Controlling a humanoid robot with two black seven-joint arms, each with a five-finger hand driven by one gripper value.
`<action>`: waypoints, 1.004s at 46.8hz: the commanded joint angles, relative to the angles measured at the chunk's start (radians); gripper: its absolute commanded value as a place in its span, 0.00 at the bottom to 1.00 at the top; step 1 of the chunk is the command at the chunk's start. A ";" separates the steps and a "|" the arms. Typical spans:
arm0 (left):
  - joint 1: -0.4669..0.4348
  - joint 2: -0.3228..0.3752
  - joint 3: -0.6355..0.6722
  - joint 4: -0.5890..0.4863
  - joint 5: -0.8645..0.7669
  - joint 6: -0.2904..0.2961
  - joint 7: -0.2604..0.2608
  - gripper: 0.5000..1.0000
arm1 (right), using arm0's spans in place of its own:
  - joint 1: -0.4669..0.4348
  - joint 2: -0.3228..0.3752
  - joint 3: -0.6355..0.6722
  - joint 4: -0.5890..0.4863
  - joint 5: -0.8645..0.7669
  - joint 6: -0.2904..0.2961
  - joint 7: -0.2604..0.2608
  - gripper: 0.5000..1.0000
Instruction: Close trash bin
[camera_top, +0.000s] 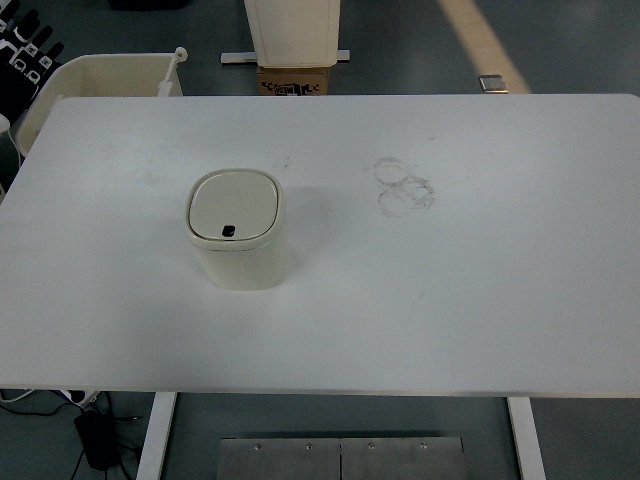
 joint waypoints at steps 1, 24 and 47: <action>0.045 -0.006 -0.002 0.002 0.000 -0.002 -0.024 1.00 | 0.000 0.000 0.000 -0.001 0.000 0.001 0.000 0.98; 0.139 -0.028 -0.002 0.002 0.010 0.000 -0.042 1.00 | 0.000 0.000 0.000 0.001 0.000 0.000 0.000 0.98; 0.136 -0.023 -0.004 0.002 0.010 -0.008 -0.042 1.00 | -0.001 0.000 0.002 0.001 0.000 0.001 0.005 0.98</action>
